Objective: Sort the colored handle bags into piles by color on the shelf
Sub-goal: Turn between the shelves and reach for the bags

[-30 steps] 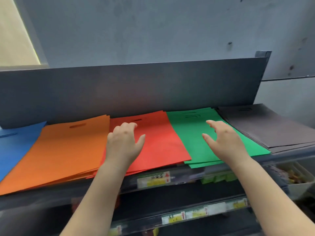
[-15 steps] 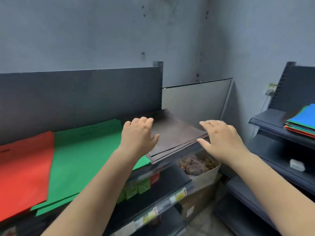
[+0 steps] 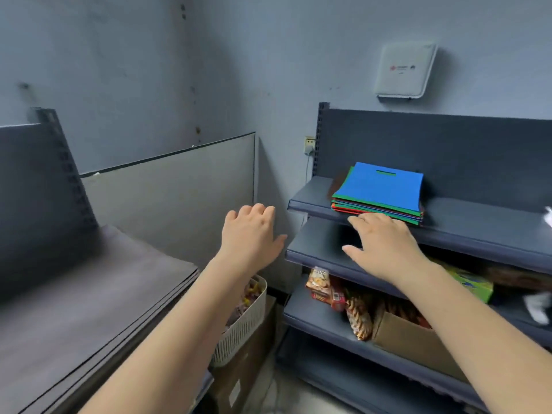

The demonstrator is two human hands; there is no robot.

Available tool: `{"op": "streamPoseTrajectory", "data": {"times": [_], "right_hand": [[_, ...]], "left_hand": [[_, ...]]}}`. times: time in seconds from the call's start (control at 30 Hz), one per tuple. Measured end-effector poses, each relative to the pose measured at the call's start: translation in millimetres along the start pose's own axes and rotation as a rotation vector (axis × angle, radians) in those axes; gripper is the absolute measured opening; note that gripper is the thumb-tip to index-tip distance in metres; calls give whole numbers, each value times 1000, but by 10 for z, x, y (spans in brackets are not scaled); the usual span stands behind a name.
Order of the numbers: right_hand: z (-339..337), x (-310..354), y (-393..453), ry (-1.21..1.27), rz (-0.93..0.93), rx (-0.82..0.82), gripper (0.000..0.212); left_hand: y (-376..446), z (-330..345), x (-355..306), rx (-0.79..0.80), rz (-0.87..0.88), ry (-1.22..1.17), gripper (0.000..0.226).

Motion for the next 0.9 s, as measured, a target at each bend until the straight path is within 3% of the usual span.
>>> {"op": "streamPoseTrajectory", "data": {"times": [0.43,0.9], "right_hand": [[199,-1286,887,65,307,33,58],[874,-2392,1898,321,416,121,57]], "left_hand": [[1945,240,-952,36,281,-58,47],[3383,1069,-1570,218,310,-127,50]]}}
Point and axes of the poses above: each hand's wrist, its own y-axis towards the middle knuckle, its own z-axis out of the palm, x = y × z, the point moved 5 cm from there along y, towards the middle knuckle, and after that the axes turned 14 degrees about x, right-handed, at the moved point
